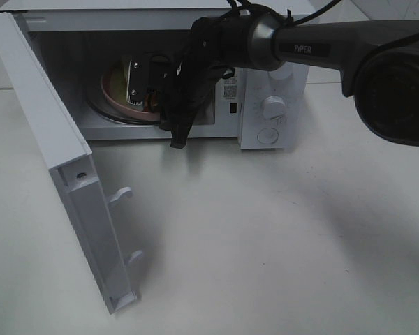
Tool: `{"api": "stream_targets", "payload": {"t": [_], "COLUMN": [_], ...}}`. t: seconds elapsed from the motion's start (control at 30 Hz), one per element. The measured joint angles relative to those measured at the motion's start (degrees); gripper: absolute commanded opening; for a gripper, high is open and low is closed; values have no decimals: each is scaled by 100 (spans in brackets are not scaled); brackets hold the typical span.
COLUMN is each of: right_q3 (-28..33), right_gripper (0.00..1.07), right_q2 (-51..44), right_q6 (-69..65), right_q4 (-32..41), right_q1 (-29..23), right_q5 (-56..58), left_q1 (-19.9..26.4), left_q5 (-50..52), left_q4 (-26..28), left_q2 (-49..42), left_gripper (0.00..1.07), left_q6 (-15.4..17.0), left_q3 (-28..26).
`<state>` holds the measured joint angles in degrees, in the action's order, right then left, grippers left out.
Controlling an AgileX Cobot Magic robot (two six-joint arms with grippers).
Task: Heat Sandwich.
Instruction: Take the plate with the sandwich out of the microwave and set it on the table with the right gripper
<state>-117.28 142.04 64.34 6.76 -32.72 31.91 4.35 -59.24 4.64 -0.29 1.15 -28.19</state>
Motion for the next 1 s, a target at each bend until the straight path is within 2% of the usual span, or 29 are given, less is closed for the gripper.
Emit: {"api": "stream_targets", "payload": {"t": [0.53, 1.0], "right_q3": [0, 0], "right_gripper": [0, 0], "right_q2": [-109, -327], "right_q6": [11, 132], "right_q4": [0, -281], "right_q1": [-11, -155], "right_q5": [120, 292], "left_q1": [0, 0], "left_q5": [0, 0], "left_q4": [0, 0], "left_q2": [0, 0], "left_gripper": [76, 76], "left_q6": [0, 0], "left_q3": [0, 0]}}
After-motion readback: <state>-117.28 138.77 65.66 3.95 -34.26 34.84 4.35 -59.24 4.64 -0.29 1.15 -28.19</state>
